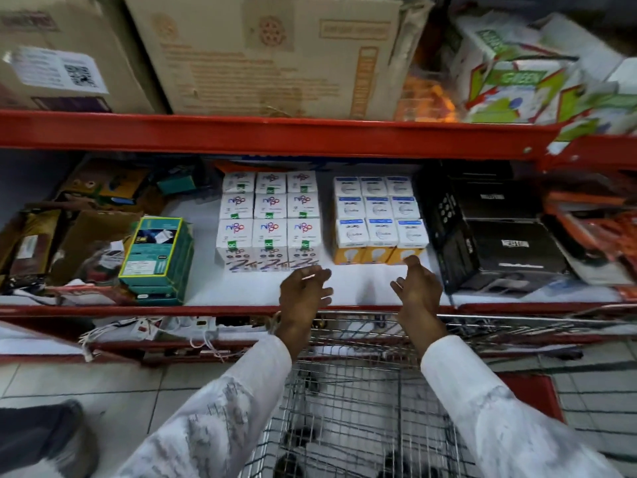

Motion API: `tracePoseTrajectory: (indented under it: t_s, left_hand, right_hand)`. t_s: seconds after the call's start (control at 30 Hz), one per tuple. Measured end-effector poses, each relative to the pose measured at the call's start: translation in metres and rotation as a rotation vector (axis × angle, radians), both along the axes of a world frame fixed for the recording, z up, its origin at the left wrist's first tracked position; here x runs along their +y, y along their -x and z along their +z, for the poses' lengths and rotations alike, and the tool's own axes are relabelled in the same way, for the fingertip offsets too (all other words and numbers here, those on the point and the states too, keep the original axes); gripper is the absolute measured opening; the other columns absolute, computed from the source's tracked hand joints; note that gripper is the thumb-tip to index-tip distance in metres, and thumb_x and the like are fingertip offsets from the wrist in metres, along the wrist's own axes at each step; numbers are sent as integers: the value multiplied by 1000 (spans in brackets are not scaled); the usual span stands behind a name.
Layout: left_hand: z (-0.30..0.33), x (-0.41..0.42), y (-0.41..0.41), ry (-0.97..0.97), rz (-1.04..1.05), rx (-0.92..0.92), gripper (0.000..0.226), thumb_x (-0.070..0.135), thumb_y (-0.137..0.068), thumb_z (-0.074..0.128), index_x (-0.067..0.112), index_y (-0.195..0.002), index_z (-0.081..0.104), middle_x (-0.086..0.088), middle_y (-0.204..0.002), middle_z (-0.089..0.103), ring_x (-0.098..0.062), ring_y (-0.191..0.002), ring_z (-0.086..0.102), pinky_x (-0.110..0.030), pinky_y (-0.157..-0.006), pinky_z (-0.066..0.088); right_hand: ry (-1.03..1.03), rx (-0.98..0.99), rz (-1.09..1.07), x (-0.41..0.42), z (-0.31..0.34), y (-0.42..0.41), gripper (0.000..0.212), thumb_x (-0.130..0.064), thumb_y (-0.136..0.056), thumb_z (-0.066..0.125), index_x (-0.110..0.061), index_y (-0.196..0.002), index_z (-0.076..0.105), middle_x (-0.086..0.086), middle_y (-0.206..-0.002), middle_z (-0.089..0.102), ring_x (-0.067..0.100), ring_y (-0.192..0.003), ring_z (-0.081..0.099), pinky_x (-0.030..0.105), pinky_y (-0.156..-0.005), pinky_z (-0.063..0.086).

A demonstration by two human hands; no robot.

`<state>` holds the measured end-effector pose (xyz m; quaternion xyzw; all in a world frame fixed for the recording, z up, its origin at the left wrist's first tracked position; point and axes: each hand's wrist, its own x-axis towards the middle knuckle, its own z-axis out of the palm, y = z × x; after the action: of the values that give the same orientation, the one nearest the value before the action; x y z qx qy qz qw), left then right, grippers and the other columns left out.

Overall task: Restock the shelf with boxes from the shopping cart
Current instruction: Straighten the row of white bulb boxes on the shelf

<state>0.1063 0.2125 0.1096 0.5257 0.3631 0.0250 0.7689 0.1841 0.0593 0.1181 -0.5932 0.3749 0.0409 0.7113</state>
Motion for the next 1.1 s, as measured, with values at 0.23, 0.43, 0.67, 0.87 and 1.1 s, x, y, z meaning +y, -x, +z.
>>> tracePoseTrajectory:
  t_s: [0.23, 0.43, 0.67, 0.87, 1.1]
  left_hand:
    - [1, -44, -50, 72, -113, 206, 60, 47, -87, 71, 14, -133, 52, -17, -128, 55, -38, -98, 68, -45, -89, 58]
    - [-8, -48, -83, -197, -82, 251, 92, 66, -87, 55, 6, -152, 30, -17, -150, 46, -38, -117, 56, -42, -84, 55]
    - [-12, -52, -100, -296, -77, 225, 83, 63, -93, 49, 6, -151, 30, -17, -145, 47, -34, -119, 53, -42, -89, 53]
    - [-17, -53, -103, -339, -59, 177, 61, 50, -97, 53, 16, -145, 40, -1, -120, 47, -31, -113, 53, -49, -98, 53]
    - [-20, -53, -105, -298, -87, 203, 54, 50, -96, 52, 25, -144, 42, -10, -136, 53, -37, -114, 53, -41, -75, 54]
  right_hand:
    - [-33, 43, 237, -39, 1, -41, 41, -42, -88, 67, -15, -118, 62, 1, -117, 60, 24, -117, 53, 38, -102, 50]
    - [-37, 67, 286, -47, -6, -65, 69, -44, -85, 70, -18, -145, 48, 4, -135, 59, 18, -100, 59, 43, -109, 49]
    - [-135, 7, 229, -44, -14, -74, 72, -28, -86, 75, -24, -150, 42, 8, -142, 57, 29, -121, 63, 37, -89, 56]
    - [-153, 10, 202, -42, -13, -77, 69, -21, -86, 76, -24, -147, 46, 13, -139, 60, 31, -110, 65, 30, -64, 58]
    - [-30, 10, 269, -43, -25, -81, 64, -29, -86, 75, -24, -145, 50, 9, -140, 61, 24, -101, 67, 46, -96, 57]
